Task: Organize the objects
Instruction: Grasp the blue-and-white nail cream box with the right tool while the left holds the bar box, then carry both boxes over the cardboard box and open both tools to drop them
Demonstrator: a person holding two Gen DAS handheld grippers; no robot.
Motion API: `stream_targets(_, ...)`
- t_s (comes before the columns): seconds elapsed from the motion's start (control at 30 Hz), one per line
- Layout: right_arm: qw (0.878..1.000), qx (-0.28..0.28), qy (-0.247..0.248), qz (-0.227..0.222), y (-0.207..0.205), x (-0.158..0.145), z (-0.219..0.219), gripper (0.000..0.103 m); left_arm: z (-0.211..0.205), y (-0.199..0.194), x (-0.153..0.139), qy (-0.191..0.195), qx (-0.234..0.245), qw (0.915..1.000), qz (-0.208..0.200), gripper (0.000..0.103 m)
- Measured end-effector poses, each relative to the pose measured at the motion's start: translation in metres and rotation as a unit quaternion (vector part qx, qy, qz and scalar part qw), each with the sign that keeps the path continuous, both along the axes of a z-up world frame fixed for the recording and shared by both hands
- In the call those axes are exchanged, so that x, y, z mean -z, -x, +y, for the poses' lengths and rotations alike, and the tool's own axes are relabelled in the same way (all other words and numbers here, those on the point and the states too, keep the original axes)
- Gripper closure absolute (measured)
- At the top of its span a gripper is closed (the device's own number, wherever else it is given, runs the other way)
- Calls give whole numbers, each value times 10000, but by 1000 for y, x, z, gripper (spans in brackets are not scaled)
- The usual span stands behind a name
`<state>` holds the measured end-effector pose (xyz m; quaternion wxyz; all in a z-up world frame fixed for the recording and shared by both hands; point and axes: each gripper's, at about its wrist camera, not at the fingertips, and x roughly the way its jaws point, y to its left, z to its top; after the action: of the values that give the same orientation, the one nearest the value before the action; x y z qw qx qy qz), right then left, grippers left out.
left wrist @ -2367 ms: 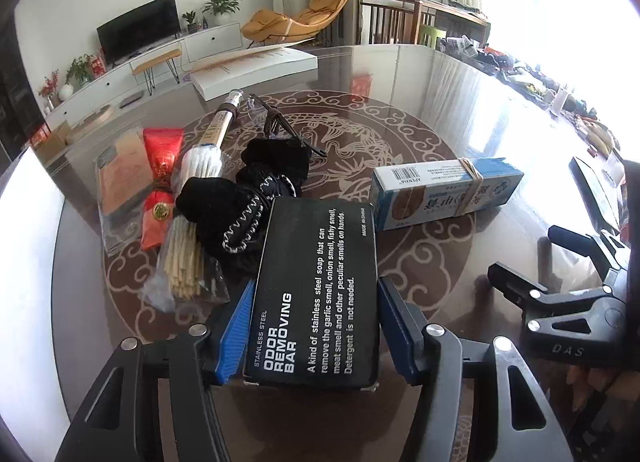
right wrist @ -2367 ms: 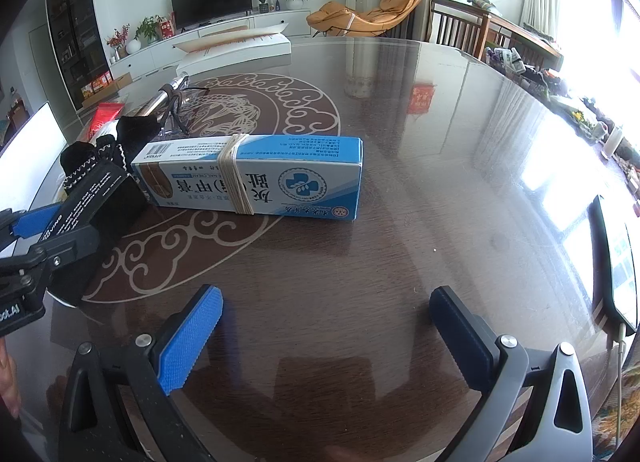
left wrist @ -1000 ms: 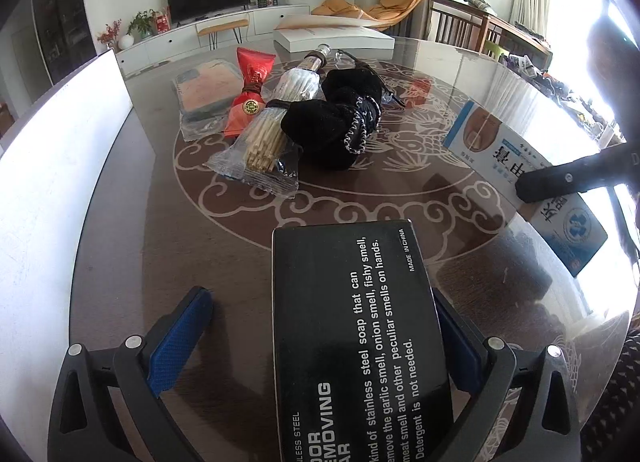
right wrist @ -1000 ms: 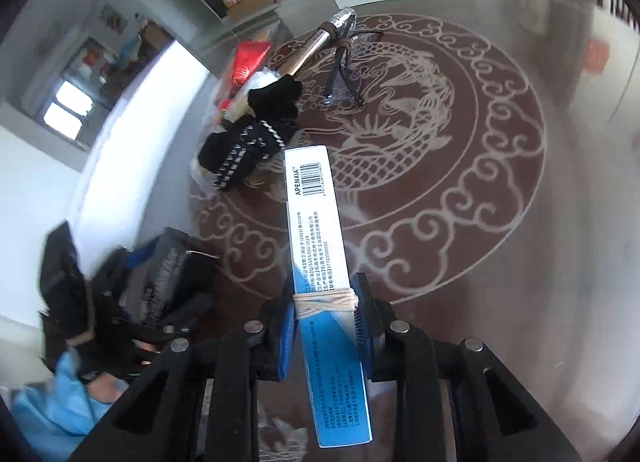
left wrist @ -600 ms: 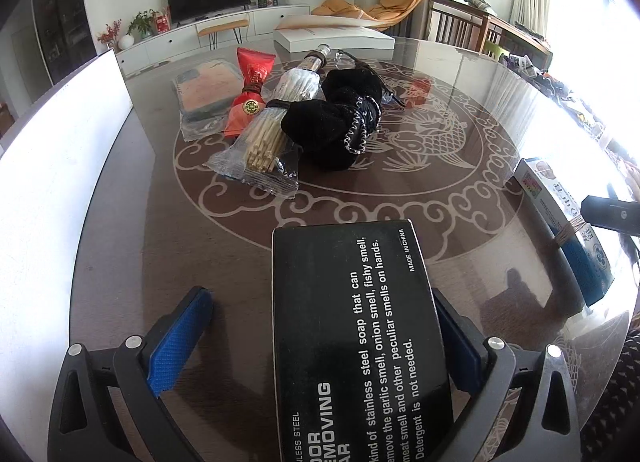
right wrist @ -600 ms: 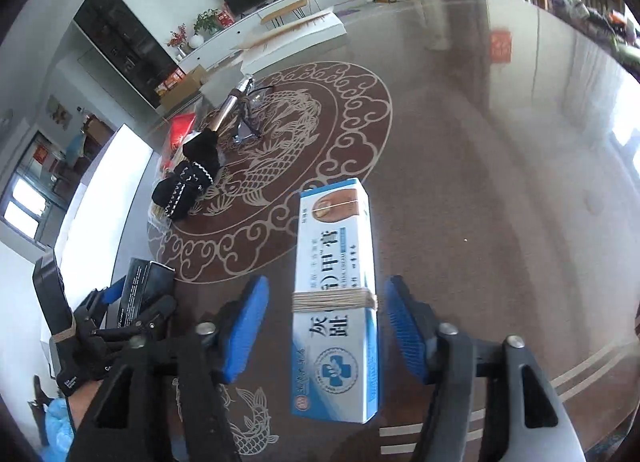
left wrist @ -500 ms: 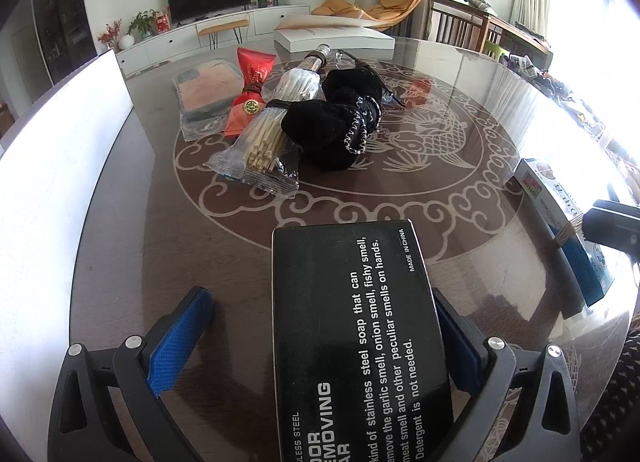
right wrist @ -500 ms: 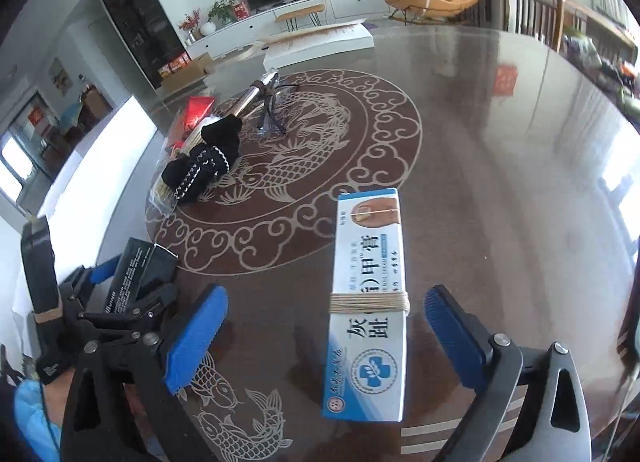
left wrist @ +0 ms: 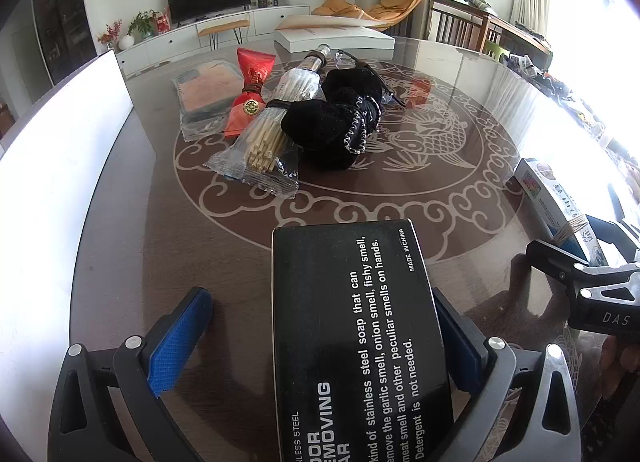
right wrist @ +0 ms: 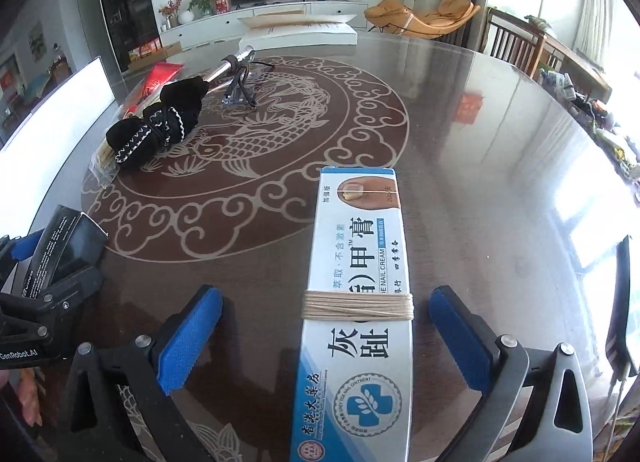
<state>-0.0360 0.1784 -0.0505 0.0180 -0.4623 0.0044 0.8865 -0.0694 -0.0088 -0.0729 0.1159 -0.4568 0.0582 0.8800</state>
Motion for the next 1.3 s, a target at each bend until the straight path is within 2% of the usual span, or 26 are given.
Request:
stream_targets(0.2, 9999, -5, 124, 36, 1, 3, 7, 0, -1, 1, 0, 10, 61, 10000, -45, 0)
stream_targets(0.27, 9976, 54, 679, 119, -3, -6, 21, 0, -1, -1, -1, 59, 279, 9995, -166, 0)
stream_targets(0.33, 9902, 148, 1379, 139, -5, -11, 37, 0, -2, -7, -1, 109, 433, 9986, -287, 0)
stream_targets(0.37, 9883, 161, 1517, 44, -4, -13, 41, 0, -4, -10, -2, 125, 462, 9983, -333, 0)
stream_targets(0.43, 9909, -18, 1304, -321, -2, -16, 36, 0, -6, -17, -2, 140, 443, 9983, -361, 0)
stream_targets(0.5, 9942, -330, 901, -476, 1, -18, 23, 0, -5, -21, -1, 154, 440, 9983, -361, 0)
stream_targets(0.53, 9952, -426, 709, -528, 3, -19, 17, 4, -4, -21, -2, 181, 438, 9984, -320, 0)
stream_targets(0.57, 9955, -463, 618, -556, 3, -19, 14, 12, -3, -21, -4, 144, 441, 9986, -247, 12)
stream_targets(0.6, 9952, -453, 573, -656, 6, -17, 13, 38, -2, -22, -7, 69, 439, 9989, -167, 39)
stream_targets(0.63, 9969, -361, 284, -642, 7, -20, 12, 59, 0, -22, -11, 136, 388, 9991, -84, 45)
stream_targets(0.67, 9962, -283, 285, -775, 9, -20, 13, 59, 2, -23, -13, 245, 339, 9991, 4, 46)
stream_targets(0.77, 9948, -126, 612, -810, 0, -31, 15, 59, -5, -35, -29, -113, 372, 9991, 174, 46)
stream_targets(0.83, 9932, -247, 876, -724, -8, -47, 5, 59, -15, -50, -48, -328, 330, 9984, 314, 46)
stream_targets(0.93, 9889, -706, 1231, -447, -16, -86, -33, 59, -48, -71, -85, -700, 126, 9961, 527, 46)
stream_targets(1.03, 9771, -1417, 1585, -115, -18, -129, -95, 59, -100, -87, -120, -734, -325, 9936, 796, 46)
stream_targets(1.17, 9470, -2510, 2001, 76, -17, -172, -200, 59, -191, -95, -139, -429, -1286, 9869, 880, 46)
stream_targets(1.3, 9161, -3274, 2315, -68, -12, -184, -294, 59, -274, -93, -130, -58, -2202, 9728, 711, 46)
